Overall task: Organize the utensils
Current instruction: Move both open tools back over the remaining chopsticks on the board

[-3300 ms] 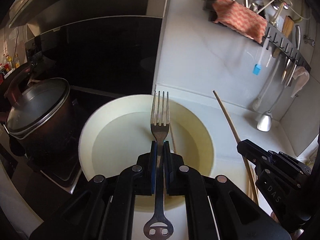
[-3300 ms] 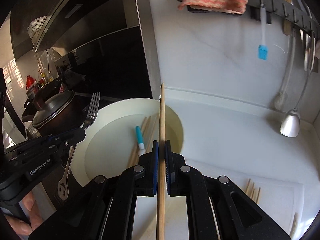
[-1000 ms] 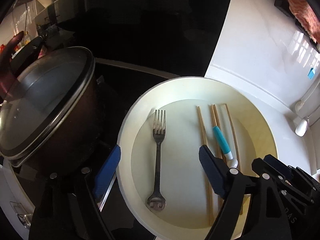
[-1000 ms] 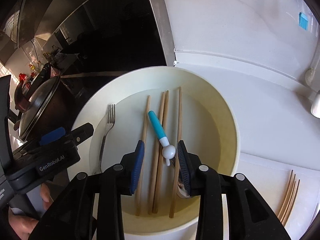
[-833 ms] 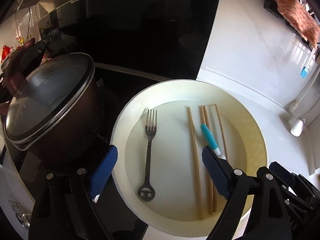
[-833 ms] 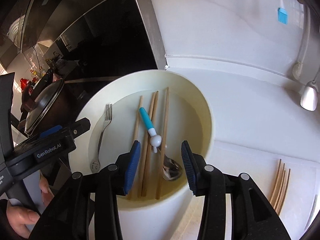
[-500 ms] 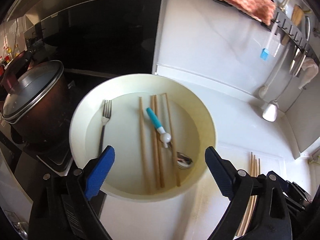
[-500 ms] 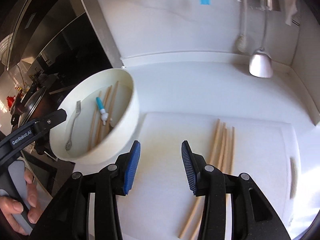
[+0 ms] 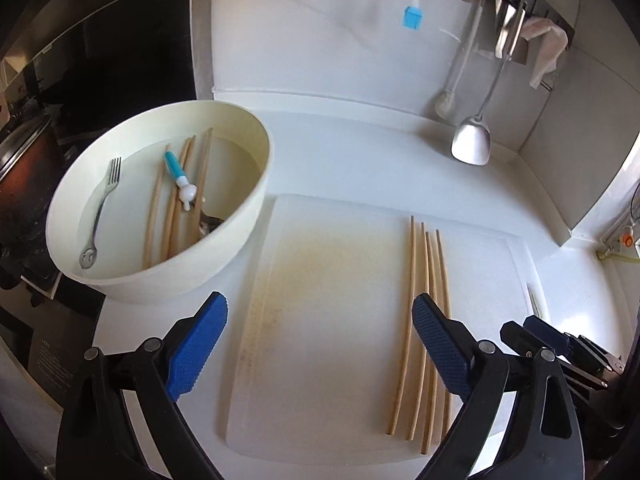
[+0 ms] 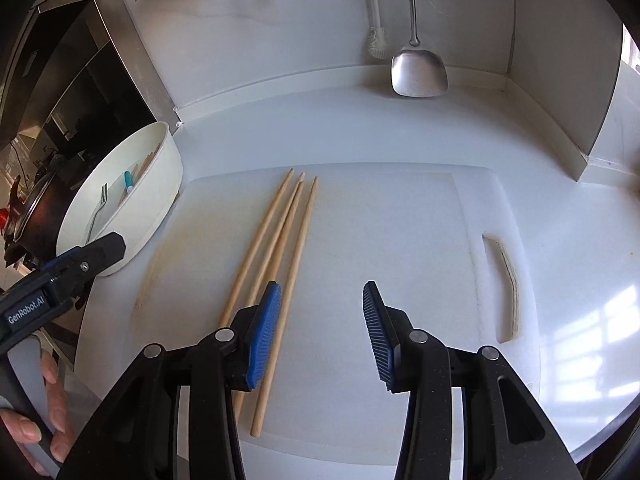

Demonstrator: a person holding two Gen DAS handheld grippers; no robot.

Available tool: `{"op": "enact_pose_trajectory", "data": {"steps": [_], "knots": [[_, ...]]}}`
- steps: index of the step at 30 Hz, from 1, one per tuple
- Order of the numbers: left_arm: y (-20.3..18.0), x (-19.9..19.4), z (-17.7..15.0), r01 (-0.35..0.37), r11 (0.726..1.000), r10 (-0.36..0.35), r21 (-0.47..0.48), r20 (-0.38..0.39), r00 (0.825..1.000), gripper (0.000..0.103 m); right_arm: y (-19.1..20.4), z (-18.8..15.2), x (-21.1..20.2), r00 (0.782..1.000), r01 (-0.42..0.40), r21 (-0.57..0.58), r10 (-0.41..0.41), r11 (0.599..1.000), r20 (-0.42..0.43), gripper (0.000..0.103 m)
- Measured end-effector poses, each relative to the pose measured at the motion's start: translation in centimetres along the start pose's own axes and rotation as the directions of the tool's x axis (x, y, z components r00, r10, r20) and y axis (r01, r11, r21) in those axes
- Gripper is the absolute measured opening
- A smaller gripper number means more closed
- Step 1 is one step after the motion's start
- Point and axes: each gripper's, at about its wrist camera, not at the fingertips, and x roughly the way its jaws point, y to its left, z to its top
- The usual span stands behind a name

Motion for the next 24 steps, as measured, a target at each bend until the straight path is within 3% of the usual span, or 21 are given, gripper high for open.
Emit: {"op": "enact_pose_trajectory", "data": {"steps": [7,14,24], "knots": [[-0.8,3.0,-1.5,0.018,0.999,-0.016,0.051,-0.027,1.000,0.092,-0.3,-1.2,1.3,1.000,-0.024,0.013,0.024,1.000,0.005,0.041],[-0.3,4.6,-2.3,0.063,0.994,-0.061,0.084,-0.031,0.998,0.092,0.9,-1.8,2.9,0.999,0.037,0.019,-0.038,0.999,0.019,0.041],[0.1,5.2,-2.4,0.040,0.996,-0.038,0.085,-0.025,0.999,0.092,2.5,-1.9,4.6,0.997,0.080,-0.049,-0.079,0.996,0.018,0.041]]}}
